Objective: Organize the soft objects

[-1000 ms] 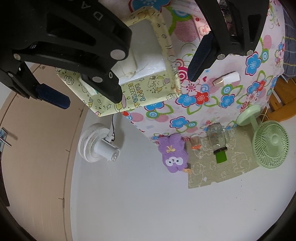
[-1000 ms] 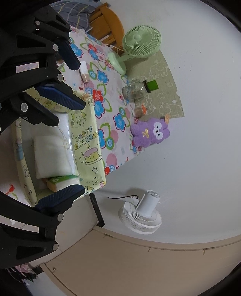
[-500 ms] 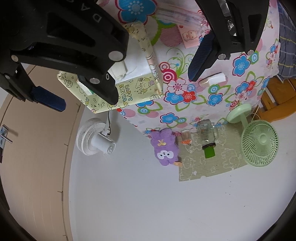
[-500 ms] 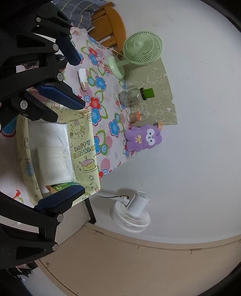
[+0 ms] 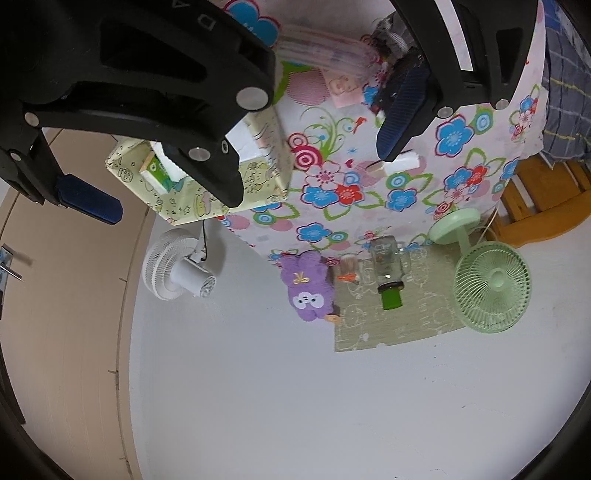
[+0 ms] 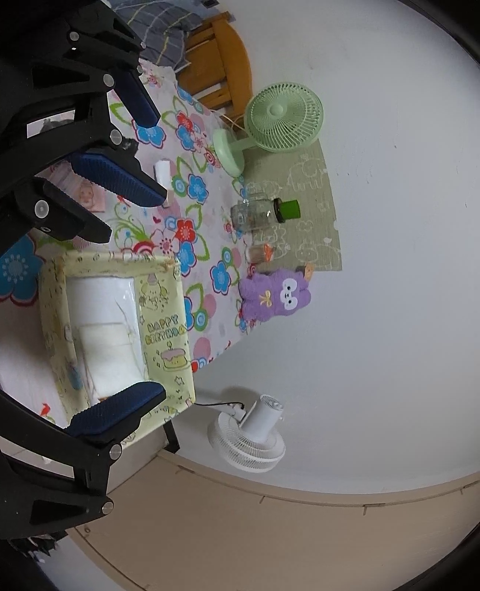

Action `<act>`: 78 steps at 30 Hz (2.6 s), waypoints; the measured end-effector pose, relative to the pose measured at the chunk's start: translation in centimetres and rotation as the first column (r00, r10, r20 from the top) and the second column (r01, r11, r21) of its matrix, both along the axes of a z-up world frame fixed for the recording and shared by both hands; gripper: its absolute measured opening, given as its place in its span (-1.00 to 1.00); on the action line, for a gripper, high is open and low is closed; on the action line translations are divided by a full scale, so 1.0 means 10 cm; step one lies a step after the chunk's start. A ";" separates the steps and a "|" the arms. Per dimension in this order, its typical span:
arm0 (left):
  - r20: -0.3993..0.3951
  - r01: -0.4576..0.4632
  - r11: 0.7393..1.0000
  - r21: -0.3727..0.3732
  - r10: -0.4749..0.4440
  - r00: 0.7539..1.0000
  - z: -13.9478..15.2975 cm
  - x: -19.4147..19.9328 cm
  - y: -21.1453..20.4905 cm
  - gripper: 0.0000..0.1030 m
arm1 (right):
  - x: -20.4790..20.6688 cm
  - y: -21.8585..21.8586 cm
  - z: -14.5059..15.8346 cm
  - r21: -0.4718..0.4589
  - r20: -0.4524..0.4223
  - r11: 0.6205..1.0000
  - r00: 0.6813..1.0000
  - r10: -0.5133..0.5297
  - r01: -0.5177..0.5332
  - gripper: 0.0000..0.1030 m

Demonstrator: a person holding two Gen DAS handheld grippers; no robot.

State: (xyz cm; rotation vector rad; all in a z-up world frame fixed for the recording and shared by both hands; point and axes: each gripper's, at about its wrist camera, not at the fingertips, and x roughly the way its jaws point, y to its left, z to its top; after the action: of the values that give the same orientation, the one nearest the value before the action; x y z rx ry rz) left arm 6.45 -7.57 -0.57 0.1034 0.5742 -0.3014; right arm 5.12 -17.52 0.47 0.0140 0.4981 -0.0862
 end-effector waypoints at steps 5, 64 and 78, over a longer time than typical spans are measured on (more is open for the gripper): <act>-0.001 -0.023 1.000 -0.011 0.023 1.000 -0.03 -0.05 0.15 0.90 | -0.04 0.13 -0.03 -0.002 0.008 1.000 1.000 0.017 -0.017 0.90; -0.118 -0.160 0.987 -0.024 0.156 0.981 -0.92 -0.10 1.04 1.00 | 0.00 0.95 -0.94 0.040 -0.085 0.978 0.974 0.208 -0.205 0.99; -0.169 -0.190 0.982 0.001 0.188 0.968 -1.25 0.03 1.11 0.99 | 0.18 1.02 -1.30 0.029 -0.160 0.978 0.965 0.208 -0.206 0.99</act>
State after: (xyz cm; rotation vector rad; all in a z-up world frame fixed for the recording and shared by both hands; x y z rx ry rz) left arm 6.72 3.51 -13.07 0.0077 0.7441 -0.1294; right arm 6.88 -7.29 -12.52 -0.0334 0.6608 0.1217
